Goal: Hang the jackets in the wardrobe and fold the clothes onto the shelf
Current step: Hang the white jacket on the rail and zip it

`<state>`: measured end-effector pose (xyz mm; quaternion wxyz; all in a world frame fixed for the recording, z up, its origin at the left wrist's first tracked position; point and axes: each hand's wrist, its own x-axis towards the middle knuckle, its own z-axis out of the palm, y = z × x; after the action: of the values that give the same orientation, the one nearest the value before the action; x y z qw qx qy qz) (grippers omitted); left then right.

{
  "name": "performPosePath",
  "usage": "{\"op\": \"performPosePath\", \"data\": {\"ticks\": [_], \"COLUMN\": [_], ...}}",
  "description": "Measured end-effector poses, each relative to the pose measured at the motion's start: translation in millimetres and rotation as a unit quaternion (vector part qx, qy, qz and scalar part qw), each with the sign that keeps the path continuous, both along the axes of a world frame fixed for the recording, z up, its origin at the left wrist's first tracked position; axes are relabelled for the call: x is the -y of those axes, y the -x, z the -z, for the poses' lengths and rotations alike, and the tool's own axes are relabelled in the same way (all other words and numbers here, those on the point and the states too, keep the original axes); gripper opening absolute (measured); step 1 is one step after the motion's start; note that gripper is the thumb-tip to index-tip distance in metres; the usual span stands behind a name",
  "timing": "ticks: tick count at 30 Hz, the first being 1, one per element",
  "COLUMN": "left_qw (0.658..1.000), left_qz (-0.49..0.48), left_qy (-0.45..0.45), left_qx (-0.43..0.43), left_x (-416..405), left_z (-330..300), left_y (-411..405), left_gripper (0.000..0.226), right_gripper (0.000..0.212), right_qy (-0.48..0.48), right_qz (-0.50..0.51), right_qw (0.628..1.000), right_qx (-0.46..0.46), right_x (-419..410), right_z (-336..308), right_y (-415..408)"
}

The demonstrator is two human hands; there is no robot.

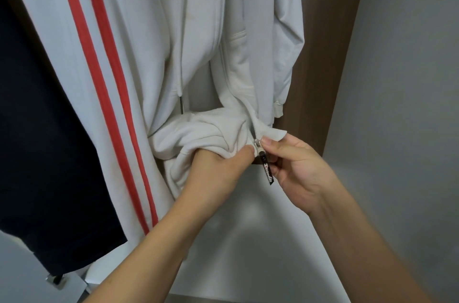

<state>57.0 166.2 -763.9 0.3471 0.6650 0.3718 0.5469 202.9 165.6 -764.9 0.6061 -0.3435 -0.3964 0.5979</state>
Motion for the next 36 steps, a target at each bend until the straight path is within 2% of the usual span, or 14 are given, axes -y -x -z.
{"op": "performPosePath", "data": {"ticks": [2,4,5,6,10,14,17,19,21,25,28,30,33,36], "left_qw": [0.986,0.897,0.851,0.837,0.894,0.863,0.862,0.859,0.866,0.885,0.895,0.892,0.888,0.882], "left_qz": [0.022,0.054,0.059,0.049,-0.041,-0.092,-0.192,-0.211,-0.21,-0.213,-0.193,-0.183,-0.164,-0.089], "left_qy": [0.089,0.218,0.253,0.252,0.152,0.101,-0.024,-0.045,-0.037,-0.044,-0.033,-0.039,-0.05,-0.031], "left_qx": [-0.138,-0.38,-0.457,-0.484,-0.419,-0.486,-0.469,-0.464,-0.453,-0.412,-0.401,-0.412,-0.427,-0.462], "left_x": [0.3,0.2,1.6,2.7,14.4,24.1,23.9,20.0,14.9,12.3,10.5,9.6,8.9,5.7], "left_z": [-5.1,-10.7,-14.5,-18.0,-34.0,-42.8,-44.6,-38.9,-28.1,-15.1,-14.1,-14.1,-16.5,-22.6], "left_y": [8.4,21.8,26.1,27.2,10.1,3.6,3.3,0.7,-2.6,-8.4,-8.3,-6.8,-3.4,4.6], "left_gripper": [0.012,0.05,0.061,0.061,0.051,0.048,0.047,0.049,0.05,0.048,0.041,0.031,0.03,0.032], "right_gripper": [0.022,0.012,0.005,0.004,0.004,0.005,0.005,0.01,0.009,0.051,0.018,0.013,0.053,0.062], "right_qy": [0.027,0.041,0.041,0.037,0.023,0.01,0.002,0.002,-0.001,-0.007,-0.006,-0.009,-0.017,-0.026], "right_qz": [0.009,0.013,0.017,0.02,0.009,-0.003,-0.014,-0.016,-0.025,-0.034,-0.057,-0.075,-0.078,-0.066], "right_qw": [1.0,0.999,0.999,0.999,0.998,0.998,0.997,0.997,0.997,0.996,0.993,0.99,0.988,0.985], "right_qx": [-0.01,-0.012,0.0,0.017,0.051,0.063,0.074,0.07,0.069,0.088,0.103,0.121,0.132,0.155], "right_x": [-0.9,-0.6,0.3,0.3,0.6,-0.9,-0.7,-1.9,-2.1,-2.4,-3.7,-4.4,-4.0,-3.9], "right_z": [0.6,-1.4,-3.6,-4.4,-6.0,-5.2,-3.1,-1.1,0.2,1.9,1.6,2.9,1.8,-0.3], "right_y": [-1.0,-4.6,-6.6,-8.5,-13.1,-17.8,-18.9,-18.3,-16.5,-17.5,-24.3,-29.2,-32.5,-34.9]}}
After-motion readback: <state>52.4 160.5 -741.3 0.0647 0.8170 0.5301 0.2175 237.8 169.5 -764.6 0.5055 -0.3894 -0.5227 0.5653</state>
